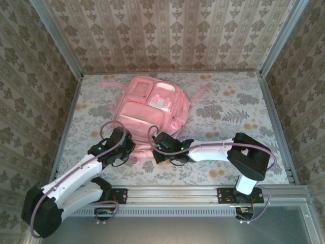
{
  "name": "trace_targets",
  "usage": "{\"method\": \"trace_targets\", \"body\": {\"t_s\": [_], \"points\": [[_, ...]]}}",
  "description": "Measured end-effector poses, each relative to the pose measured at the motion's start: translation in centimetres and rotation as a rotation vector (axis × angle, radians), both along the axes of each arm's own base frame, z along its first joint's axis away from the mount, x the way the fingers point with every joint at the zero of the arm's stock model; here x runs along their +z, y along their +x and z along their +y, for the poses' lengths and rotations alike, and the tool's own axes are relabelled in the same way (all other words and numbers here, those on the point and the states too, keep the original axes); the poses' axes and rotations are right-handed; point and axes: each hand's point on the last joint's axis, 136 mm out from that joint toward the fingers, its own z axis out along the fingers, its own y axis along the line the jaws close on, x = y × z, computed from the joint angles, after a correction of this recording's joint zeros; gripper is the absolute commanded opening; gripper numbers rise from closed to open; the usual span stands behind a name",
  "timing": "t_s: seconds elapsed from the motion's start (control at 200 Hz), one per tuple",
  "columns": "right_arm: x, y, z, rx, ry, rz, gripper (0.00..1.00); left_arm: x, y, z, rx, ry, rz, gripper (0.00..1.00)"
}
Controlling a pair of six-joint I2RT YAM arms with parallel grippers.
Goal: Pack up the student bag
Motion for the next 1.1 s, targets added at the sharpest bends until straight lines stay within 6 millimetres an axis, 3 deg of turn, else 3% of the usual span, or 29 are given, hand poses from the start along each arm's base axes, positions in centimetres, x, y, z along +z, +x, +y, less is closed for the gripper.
{"method": "trace_targets", "body": {"t_s": [0.41,0.44,0.515,0.59,0.71,1.1], "points": [[0.0,1.5,-3.5,-0.059,-0.026,-0.031,0.0,0.9,0.3,1.1,0.013,-0.005,-0.036,0.0],[0.0,1.7,-3.8,-0.065,-0.029,-0.03,0.0,1.0,0.3,1.1,0.009,-0.005,-0.041,0.07],[0.0,2.1,-4.4,-0.075,-0.038,-0.03,0.0,1.2,0.2,1.2,-0.007,0.004,-0.051,0.37],[-0.1,2.1,-4.8,-0.077,-0.052,-0.024,0.0,1.2,0.3,1.4,-0.011,0.016,-0.056,0.51],[-0.3,1.9,-4.9,-0.073,-0.058,-0.015,0.0,1.1,0.1,0.8,-0.041,0.021,-0.053,0.57],[-0.4,1.7,-4.9,-0.07,-0.055,-0.005,0.0,0.6,-0.3,-4.5,-0.198,0.023,-0.017,0.6]]}}
